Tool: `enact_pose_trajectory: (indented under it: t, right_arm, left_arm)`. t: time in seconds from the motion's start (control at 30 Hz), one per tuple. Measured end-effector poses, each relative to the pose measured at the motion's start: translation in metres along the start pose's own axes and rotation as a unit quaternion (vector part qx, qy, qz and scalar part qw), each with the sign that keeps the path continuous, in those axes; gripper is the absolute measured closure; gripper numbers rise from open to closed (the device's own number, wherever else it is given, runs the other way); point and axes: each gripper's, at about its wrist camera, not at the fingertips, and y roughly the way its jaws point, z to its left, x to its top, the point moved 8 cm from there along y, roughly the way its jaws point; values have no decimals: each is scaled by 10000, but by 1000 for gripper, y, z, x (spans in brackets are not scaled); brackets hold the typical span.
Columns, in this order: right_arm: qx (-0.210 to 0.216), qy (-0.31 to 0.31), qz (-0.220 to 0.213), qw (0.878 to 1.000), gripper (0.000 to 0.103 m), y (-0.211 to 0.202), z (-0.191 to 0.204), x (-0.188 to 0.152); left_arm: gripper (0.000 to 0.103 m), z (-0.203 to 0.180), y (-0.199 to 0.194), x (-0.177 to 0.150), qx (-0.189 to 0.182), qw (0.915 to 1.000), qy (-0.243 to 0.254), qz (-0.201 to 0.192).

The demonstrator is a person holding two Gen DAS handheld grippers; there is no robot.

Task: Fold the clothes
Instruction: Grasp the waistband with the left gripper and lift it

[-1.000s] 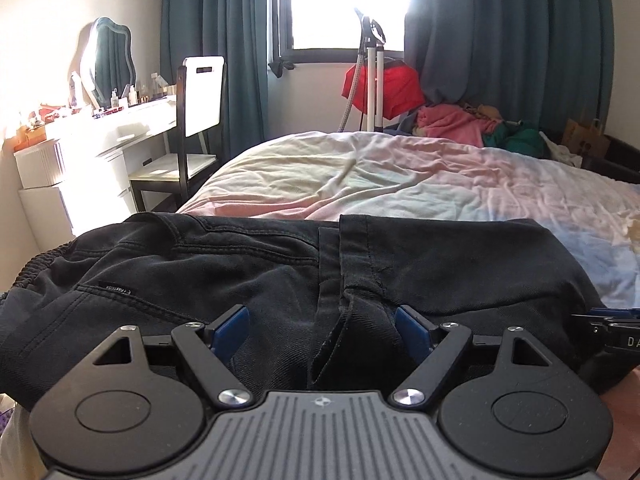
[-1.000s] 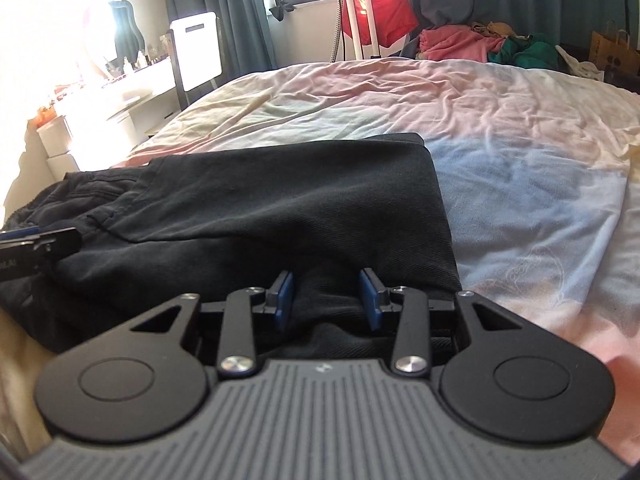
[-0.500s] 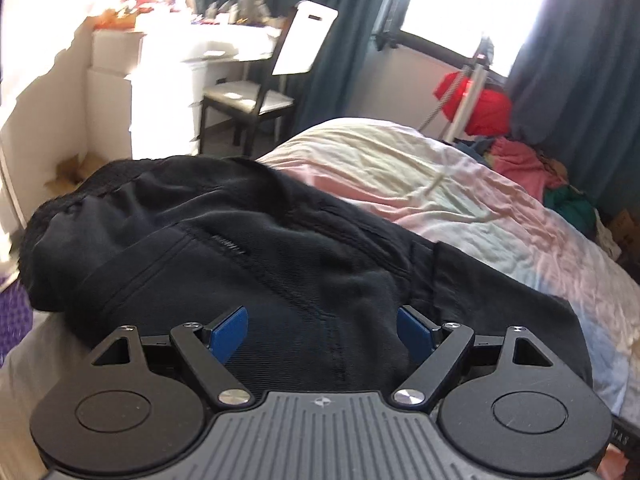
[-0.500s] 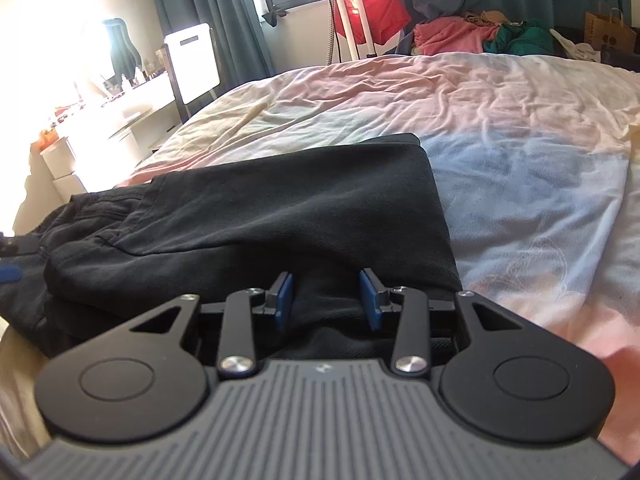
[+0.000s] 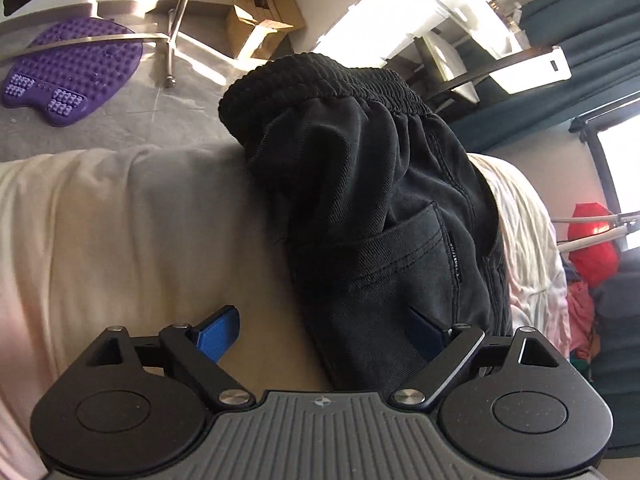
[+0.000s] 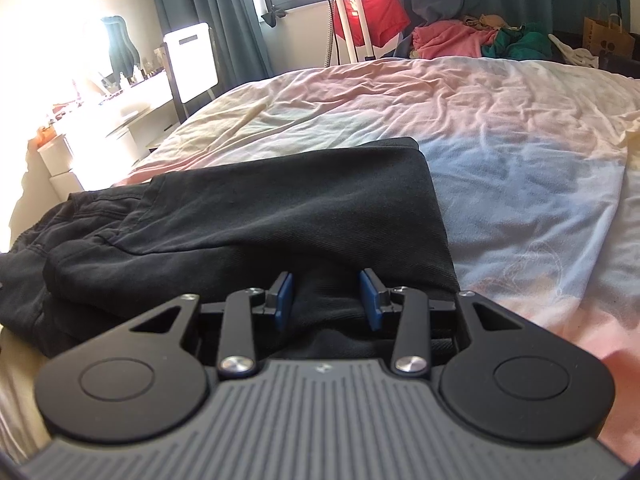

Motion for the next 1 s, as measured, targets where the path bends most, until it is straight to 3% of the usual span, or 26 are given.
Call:
enact_pose_trajectory:
  t: [0.17,0.27,0.37,0.5,0.67,0.77,0.87,0.9,0.93,1.0]
  right_arm:
    - [-2,-24,-13,10000,63,-2,0,-1]
    - [-12,-16,-39,10000,63,-2,0,-1]
    - [-51,2,-141,9999,63,-5,1,3]
    - [-137,-217,-485,9985,63,-13,8,12]
    - [-15,-614,-791,9950,63,-17,25,17]
    - [103,-891,-749,9931,65,-13,38,14]
    - [138,-1174,-24,9930,63,13,44,-6]
    - [117,-1328,109,9910,63,20,46,-14]
    - [96,-1411,173,9898,63,23,47,-18]
    - [82,-1397,171,9900,64,22,50,-17]
  left_arm:
    - [11,-13,19,14,-762,9970,3,-128]
    - [11,-30,13,18,-1691,9852,-170,-243]
    - [7,-42,-1,19,-2214,9742,19,-447]
    - [7,-35,15,17,-1774,9838,68,-262]
    - [9,-23,34,26,-1605,9857,-471,-212]
    - [14,-28,34,24,-1423,9889,-274,-324]
    - [31,-26,31,26,-1234,9911,-240,-438]
    - [43,-22,30,28,-1227,9909,-301,-467]
    - [54,-17,30,29,-1213,9908,-373,-466]
    - [61,-11,27,30,-1197,9909,-446,-422]
